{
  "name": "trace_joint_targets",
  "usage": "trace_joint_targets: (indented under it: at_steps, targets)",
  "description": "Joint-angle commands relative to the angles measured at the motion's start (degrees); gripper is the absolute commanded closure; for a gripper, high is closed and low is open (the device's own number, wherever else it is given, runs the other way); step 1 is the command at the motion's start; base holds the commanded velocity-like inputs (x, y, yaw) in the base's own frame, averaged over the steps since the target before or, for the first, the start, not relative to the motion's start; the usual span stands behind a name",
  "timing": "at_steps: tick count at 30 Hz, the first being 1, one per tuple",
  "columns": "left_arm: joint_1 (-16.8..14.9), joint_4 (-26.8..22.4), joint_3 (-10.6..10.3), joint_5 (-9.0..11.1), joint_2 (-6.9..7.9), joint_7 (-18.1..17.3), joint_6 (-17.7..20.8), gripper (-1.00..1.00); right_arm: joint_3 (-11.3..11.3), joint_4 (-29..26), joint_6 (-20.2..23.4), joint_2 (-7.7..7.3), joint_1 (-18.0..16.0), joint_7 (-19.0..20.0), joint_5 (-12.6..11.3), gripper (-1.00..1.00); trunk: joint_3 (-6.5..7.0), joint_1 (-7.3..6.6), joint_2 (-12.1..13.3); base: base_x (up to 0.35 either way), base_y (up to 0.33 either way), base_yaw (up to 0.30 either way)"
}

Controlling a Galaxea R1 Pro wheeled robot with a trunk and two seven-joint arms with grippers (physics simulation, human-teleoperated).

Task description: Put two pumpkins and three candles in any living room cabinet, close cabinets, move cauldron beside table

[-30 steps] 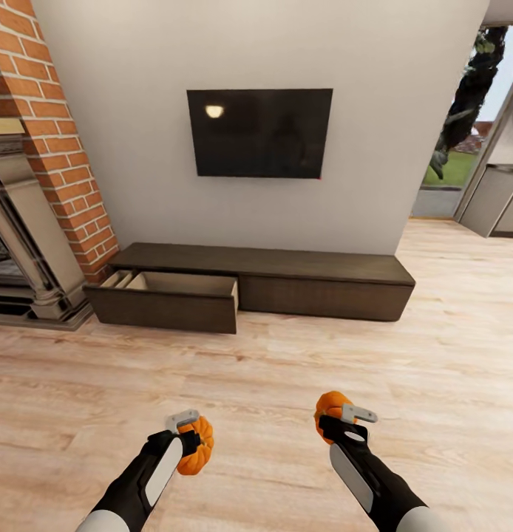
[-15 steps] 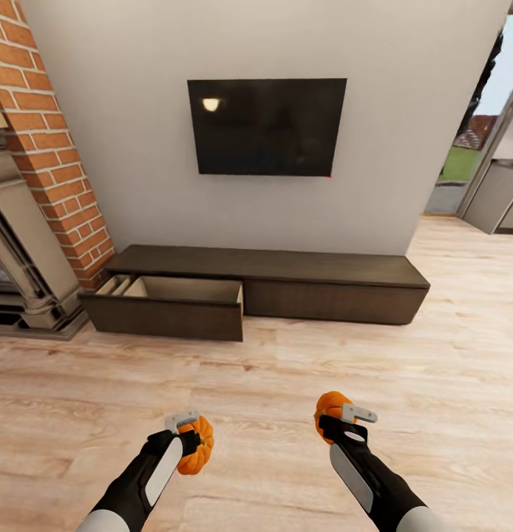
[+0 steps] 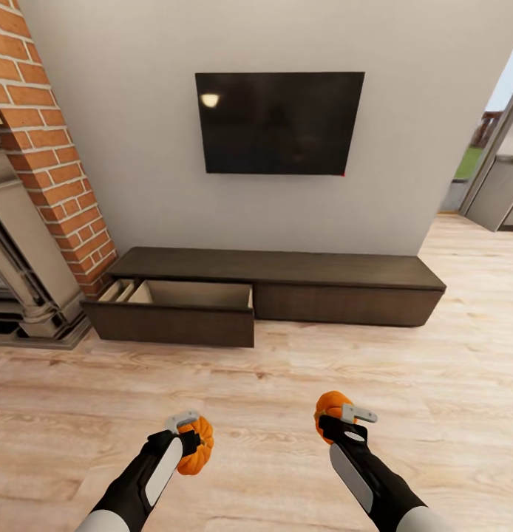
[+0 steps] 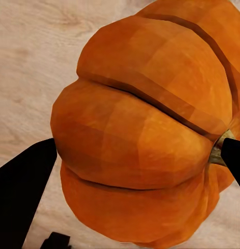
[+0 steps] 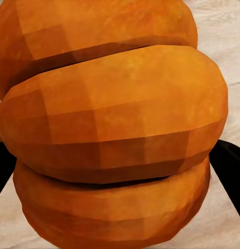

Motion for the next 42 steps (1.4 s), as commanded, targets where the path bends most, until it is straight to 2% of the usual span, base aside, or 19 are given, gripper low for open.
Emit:
trace_joint_targets:
  at_steps: [1, 19, 42]
  targets:
    - [-0.03, -0.09, -0.23, 0.53, 0.04, 0.53, 0.09, 1.00, 0.33, -0.15, 0.31, -0.08, -0.06, -0.51, -0.03, 1.00, -0.05, 0.02, -0.03, 0.185, 0.298, -0.001]
    - [-0.05, -0.09, -0.19, 0.53, 0.11, 0.53, 0.09, 1.00, 0.33, -0.15, 0.31, -0.08, -0.06, -0.50, -0.03, 1.00, -0.56, 0.02, -0.03, 0.233, 0.244, 0.000]
    - [-0.07, -0.15, -0.22, 0.16, 0.21, 0.53, 0.09, 1.00, 0.31, -0.15, 0.31, -0.14, -0.06, -0.50, -0.03, 1.00, -2.54, 0.02, -0.03, 0.174, 0.255, -0.035]
